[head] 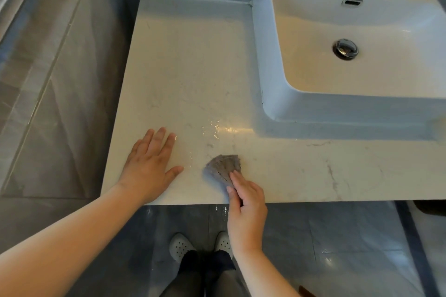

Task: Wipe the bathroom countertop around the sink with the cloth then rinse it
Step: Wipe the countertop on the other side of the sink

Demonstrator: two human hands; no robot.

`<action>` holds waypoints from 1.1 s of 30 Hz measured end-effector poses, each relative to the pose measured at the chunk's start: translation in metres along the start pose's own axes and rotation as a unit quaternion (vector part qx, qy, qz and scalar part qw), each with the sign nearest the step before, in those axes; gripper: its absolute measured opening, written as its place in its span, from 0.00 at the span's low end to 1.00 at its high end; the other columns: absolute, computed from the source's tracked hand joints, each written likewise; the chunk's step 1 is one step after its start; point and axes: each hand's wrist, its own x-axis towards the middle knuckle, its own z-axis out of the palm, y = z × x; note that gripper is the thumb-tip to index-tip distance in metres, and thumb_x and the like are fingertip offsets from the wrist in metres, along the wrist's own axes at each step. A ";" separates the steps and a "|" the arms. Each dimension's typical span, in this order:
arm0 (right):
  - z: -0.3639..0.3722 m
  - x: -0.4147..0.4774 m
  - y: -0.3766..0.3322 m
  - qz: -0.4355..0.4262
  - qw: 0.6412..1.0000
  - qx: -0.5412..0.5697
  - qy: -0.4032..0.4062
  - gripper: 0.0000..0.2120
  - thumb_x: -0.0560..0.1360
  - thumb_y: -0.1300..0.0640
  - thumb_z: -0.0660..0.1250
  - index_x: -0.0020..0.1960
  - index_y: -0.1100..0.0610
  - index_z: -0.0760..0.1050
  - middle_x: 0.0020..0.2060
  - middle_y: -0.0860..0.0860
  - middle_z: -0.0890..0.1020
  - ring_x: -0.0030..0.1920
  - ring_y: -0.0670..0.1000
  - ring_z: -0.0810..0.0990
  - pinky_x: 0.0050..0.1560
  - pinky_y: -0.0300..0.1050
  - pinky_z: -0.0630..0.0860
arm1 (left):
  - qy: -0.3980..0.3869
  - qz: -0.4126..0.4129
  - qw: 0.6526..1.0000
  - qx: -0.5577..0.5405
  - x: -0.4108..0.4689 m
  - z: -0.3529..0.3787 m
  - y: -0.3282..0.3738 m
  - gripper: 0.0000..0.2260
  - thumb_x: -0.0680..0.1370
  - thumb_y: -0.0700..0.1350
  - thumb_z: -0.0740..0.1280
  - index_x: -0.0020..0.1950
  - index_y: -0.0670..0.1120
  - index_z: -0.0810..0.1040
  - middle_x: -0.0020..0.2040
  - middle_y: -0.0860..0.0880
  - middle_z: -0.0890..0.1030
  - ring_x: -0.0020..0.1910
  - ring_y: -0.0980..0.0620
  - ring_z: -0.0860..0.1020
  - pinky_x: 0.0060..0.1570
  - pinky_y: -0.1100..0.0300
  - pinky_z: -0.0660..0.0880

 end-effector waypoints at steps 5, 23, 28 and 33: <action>-0.029 0.038 -0.007 0.025 0.995 0.074 0.068 0.15 0.76 0.60 0.67 0.62 0.52 0.76 0.52 0.40 0.79 0.54 0.39 0.77 0.56 0.27 0.69 | 0.006 -0.004 1.000 -0.003 0.000 0.002 -0.001 0.35 0.78 0.64 0.49 0.77 0.49 0.38 0.78 0.48 0.38 0.76 0.45 0.38 0.74 0.49 0.44; -0.033 0.109 0.036 -0.056 0.987 -0.130 0.075 0.14 0.77 0.64 0.64 0.62 0.61 0.77 0.56 0.54 0.81 0.57 0.56 0.76 0.58 0.42 0.70 | 0.008 -0.001 1.000 -0.015 0.000 0.001 -0.001 0.35 0.77 0.64 0.49 0.77 0.50 0.39 0.78 0.48 0.38 0.76 0.46 0.37 0.74 0.50 0.43; 0.009 0.069 0.002 -0.085 0.991 -0.105 0.017 0.15 0.76 0.63 0.65 0.62 0.59 0.77 0.57 0.51 0.81 0.59 0.52 0.75 0.58 0.41 0.72 | 0.020 -0.003 0.997 -0.073 -0.005 -0.008 0.001 0.33 0.78 0.62 0.53 0.78 0.49 0.45 0.78 0.48 0.43 0.77 0.46 0.43 0.73 0.52 0.46; 0.015 0.058 -0.021 -0.063 0.993 -0.006 -0.098 0.14 0.77 0.61 0.65 0.62 0.54 0.77 0.54 0.45 0.81 0.56 0.45 0.77 0.59 0.37 0.73 | 0.092 -0.022 0.989 -0.113 -0.026 -0.002 -0.006 0.29 0.79 0.58 0.53 0.76 0.44 0.57 0.76 0.44 0.60 0.74 0.43 0.57 0.71 0.52 0.54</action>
